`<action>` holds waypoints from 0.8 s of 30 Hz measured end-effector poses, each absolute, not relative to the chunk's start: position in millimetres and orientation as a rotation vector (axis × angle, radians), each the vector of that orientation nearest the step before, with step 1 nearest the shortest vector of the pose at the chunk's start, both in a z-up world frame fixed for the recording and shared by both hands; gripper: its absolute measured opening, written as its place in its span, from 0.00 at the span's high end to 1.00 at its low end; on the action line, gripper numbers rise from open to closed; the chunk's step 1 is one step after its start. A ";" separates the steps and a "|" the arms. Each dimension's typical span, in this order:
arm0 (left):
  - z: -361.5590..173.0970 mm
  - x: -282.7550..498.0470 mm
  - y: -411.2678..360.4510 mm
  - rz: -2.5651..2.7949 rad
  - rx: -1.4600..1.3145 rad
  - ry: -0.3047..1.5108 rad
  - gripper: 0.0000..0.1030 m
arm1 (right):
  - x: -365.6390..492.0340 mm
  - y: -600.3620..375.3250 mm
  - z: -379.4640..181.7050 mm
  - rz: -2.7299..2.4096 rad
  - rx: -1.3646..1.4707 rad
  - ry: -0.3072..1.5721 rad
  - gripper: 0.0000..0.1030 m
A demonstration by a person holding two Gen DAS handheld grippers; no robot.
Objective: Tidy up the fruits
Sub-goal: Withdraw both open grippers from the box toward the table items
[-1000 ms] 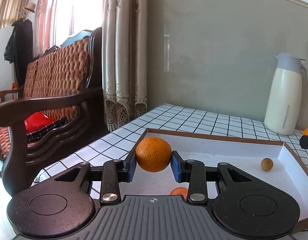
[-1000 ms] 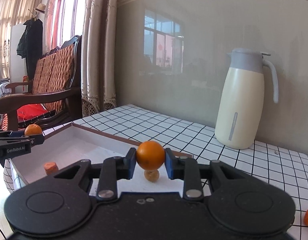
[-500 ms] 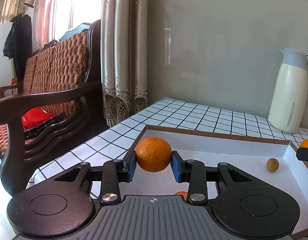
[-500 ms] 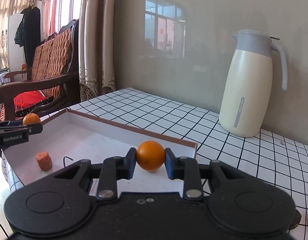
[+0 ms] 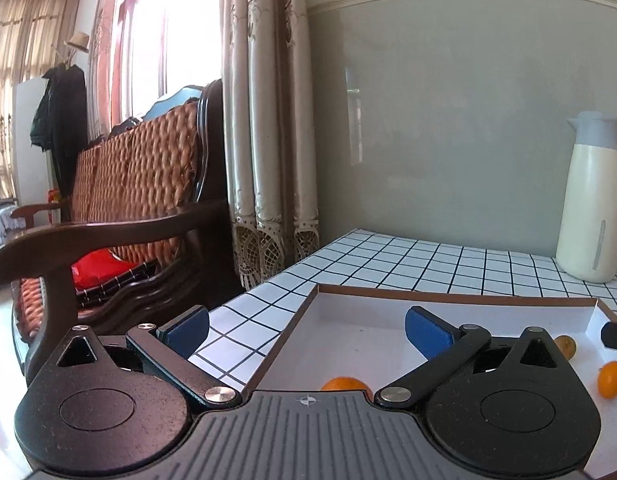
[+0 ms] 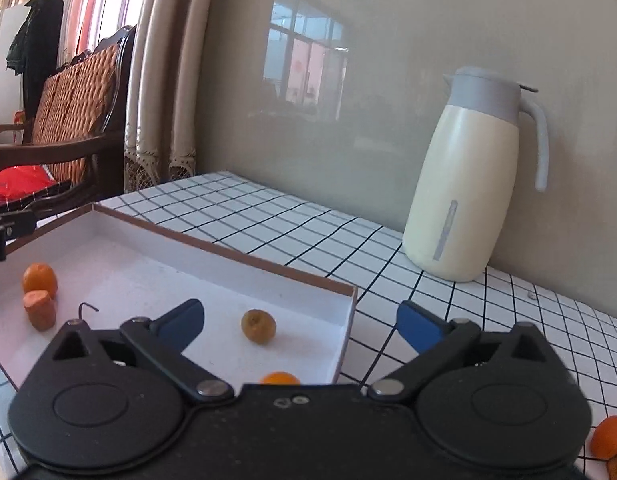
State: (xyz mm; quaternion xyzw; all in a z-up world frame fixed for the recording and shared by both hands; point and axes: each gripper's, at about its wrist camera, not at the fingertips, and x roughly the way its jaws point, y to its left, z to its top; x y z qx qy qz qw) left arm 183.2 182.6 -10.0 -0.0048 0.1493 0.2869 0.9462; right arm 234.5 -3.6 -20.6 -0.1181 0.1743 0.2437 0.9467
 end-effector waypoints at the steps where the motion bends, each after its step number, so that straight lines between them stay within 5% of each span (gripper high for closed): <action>1: -10.0 183.1 181.6 0.584 -0.005 0.304 0.00 | 235.9 -3.5 -20.4 0.497 -0.234 0.355 0.06; 24: 0.2 162.4 143.5 0.510 0.057 0.270 0.00 | 198.3 -18.5 -4.9 0.461 -0.274 0.245 0.06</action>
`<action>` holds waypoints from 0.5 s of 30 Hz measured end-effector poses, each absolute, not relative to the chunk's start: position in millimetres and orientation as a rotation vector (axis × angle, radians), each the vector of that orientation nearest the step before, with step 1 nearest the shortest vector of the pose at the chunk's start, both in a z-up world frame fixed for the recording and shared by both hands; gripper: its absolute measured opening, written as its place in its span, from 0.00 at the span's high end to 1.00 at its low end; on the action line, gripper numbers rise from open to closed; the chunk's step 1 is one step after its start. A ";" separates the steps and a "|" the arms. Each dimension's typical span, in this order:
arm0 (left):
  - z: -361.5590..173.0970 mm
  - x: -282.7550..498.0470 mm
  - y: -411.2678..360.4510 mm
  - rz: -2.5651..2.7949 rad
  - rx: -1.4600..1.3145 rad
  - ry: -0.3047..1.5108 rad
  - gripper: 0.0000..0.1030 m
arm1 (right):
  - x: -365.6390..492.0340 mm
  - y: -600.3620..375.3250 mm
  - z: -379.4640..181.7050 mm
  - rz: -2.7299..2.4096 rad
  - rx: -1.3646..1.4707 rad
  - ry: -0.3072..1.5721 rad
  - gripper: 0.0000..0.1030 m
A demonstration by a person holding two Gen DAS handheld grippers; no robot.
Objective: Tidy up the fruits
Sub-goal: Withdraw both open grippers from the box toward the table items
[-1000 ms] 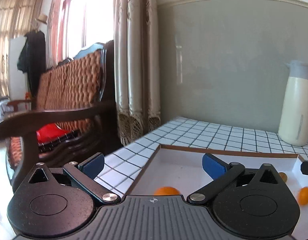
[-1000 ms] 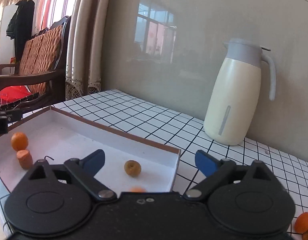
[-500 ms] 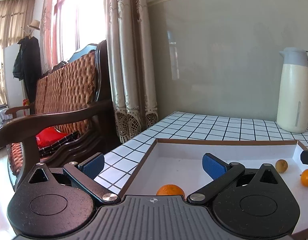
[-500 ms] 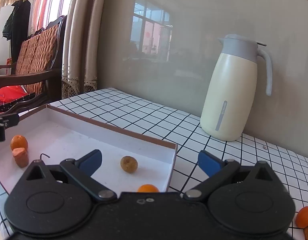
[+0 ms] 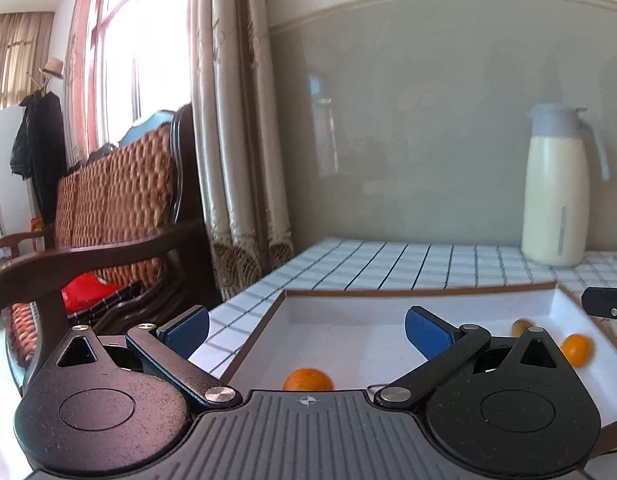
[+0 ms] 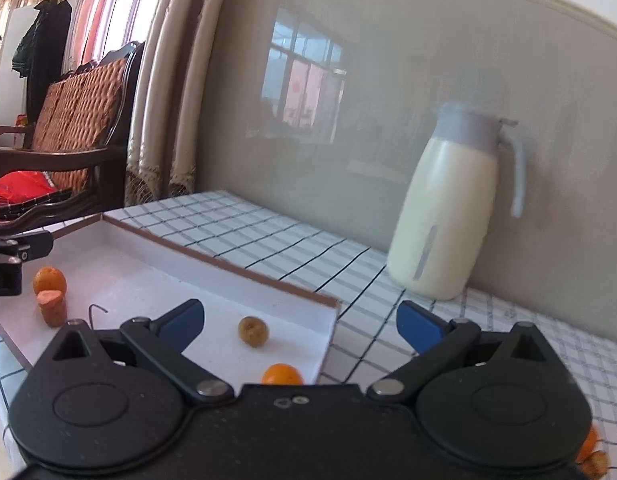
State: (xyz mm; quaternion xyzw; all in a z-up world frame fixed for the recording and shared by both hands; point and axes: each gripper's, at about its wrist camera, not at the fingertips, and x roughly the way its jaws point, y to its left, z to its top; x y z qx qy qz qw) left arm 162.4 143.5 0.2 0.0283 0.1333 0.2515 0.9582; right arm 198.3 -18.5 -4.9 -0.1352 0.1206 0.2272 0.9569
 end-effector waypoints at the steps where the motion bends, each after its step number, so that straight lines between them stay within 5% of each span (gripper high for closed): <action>1: 3.0 158.6 139.5 0.502 0.055 0.250 0.00 | 194.5 -22.6 -0.9 0.453 -0.267 0.227 0.06; 15: 11.1 112.4 64.9 0.308 0.063 0.153 0.00 | 118.5 -104.5 13.1 0.343 -0.177 0.023 0.06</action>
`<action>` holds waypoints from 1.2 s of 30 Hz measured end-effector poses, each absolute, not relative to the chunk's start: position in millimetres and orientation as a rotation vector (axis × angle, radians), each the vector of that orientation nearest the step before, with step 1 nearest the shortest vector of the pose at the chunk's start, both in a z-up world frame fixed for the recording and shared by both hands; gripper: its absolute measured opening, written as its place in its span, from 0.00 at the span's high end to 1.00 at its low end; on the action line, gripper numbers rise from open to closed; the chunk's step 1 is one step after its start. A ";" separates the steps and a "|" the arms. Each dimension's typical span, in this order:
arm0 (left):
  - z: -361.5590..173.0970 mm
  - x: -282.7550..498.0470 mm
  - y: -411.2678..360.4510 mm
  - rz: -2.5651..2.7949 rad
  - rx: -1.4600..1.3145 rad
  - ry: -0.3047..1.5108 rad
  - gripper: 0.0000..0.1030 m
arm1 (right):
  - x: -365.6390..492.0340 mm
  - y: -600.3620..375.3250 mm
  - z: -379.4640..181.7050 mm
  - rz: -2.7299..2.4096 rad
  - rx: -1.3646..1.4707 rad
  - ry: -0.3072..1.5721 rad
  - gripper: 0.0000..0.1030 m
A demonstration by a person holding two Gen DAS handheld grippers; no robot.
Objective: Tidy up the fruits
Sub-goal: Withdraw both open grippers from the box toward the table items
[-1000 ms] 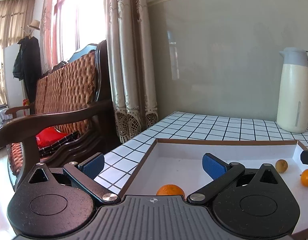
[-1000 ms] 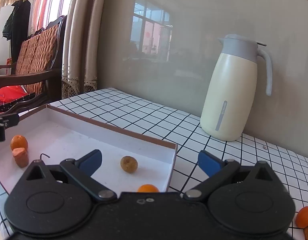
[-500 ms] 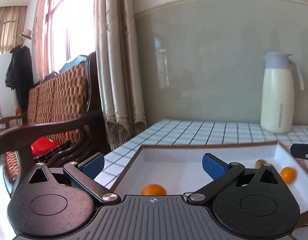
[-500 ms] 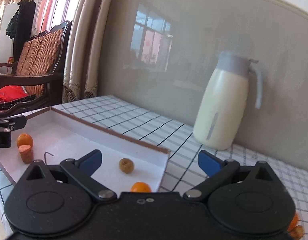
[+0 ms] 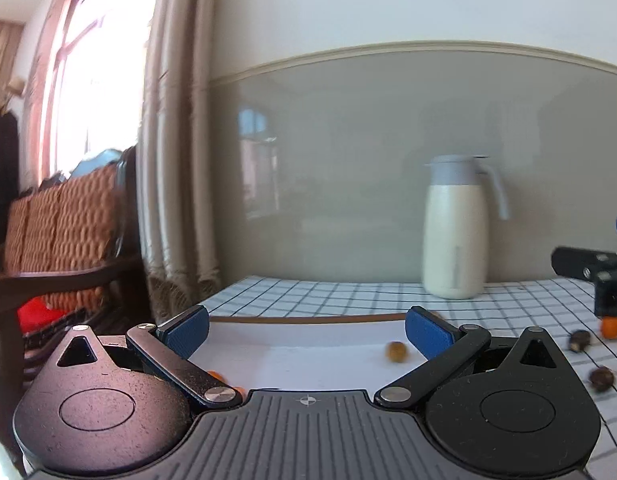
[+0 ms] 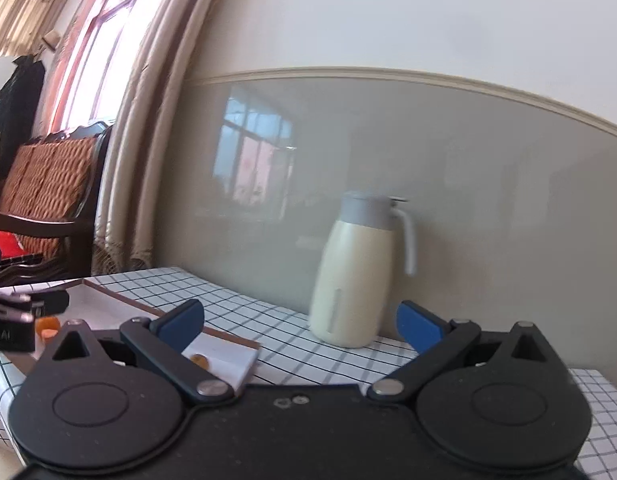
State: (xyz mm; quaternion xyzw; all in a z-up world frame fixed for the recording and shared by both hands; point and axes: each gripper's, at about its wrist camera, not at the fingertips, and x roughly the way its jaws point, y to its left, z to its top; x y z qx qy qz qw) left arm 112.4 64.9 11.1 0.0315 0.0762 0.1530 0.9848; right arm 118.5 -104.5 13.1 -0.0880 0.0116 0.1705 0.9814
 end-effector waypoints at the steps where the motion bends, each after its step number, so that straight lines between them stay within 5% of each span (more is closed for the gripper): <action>1: 10.3 109.9 59.0 0.293 0.074 0.143 0.00 | 118.4 -112.6 12.7 0.367 -0.158 0.037 0.06; 6: 8.8 105.4 36.4 0.245 0.072 0.108 0.00 | 129.7 -141.6 7.3 0.410 -0.098 0.222 0.06; 36: -28.9 145.9 -95.8 -0.102 0.156 0.243 0.00 | 136.1 -249.8 -42.8 0.121 -0.147 0.387 0.24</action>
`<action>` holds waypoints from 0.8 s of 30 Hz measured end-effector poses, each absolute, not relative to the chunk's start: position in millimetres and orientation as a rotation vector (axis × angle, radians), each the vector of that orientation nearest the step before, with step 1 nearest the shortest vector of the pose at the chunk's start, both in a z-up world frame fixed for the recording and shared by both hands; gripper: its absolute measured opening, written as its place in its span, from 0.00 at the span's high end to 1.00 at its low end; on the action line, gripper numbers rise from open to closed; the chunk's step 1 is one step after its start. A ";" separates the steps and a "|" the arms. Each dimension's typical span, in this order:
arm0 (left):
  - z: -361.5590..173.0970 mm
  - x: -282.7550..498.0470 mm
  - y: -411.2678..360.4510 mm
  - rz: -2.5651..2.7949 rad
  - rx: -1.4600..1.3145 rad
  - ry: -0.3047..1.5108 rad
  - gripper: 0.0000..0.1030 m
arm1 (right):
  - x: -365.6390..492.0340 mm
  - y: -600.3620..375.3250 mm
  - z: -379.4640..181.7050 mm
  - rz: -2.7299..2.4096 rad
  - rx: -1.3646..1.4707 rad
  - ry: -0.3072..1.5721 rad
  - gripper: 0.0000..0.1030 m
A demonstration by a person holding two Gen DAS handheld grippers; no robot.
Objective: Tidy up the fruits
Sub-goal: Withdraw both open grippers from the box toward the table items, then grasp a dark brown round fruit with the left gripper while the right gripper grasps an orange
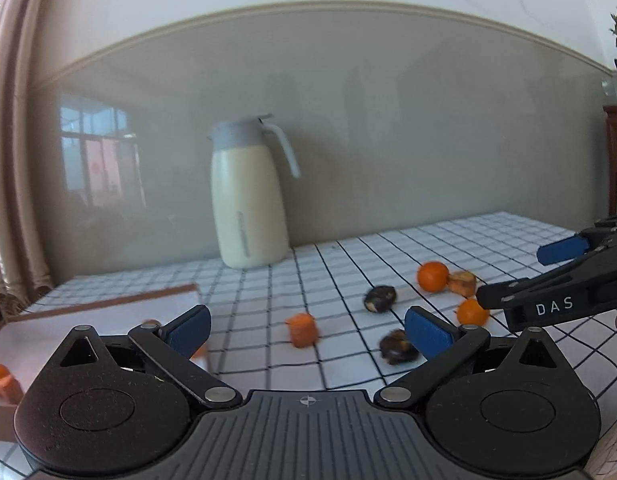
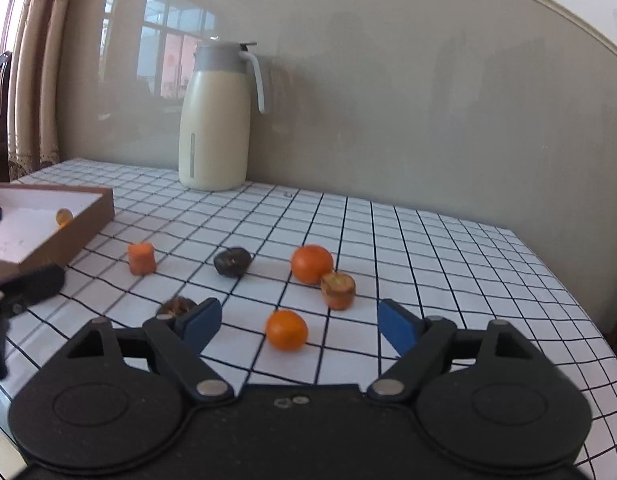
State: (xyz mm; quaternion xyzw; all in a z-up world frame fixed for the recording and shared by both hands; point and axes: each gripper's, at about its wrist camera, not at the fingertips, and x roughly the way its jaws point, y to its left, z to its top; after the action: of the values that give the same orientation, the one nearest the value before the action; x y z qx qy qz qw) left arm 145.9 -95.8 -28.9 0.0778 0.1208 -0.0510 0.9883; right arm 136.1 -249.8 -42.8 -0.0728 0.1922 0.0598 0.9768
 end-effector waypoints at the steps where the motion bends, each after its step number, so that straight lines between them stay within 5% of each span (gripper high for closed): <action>1: -31.1 149.3 -99.3 -0.102 0.156 0.252 0.00 | 136.4 -250.6 -44.8 0.116 -0.150 0.390 0.24; 3: -35.7 154.7 -104.0 -0.104 0.150 0.275 0.01 | 139.6 -251.9 -49.1 0.113 -0.151 0.405 0.25; 6: -40.9 162.7 -110.5 -0.134 0.136 0.324 0.23 | 146.3 -253.3 -53.8 0.134 -0.144 0.429 0.38; 24: -62.4 194.8 -141.3 -0.191 0.118 0.432 0.45 | 176.8 -248.7 -71.9 0.192 -0.119 0.497 0.62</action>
State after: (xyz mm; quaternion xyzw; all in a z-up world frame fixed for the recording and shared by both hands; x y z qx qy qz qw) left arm 194.8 -141.3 -62.4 0.0584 0.2140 -0.0945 0.9705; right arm 176.8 -248.7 -71.9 -0.0590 0.2452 0.0948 0.9630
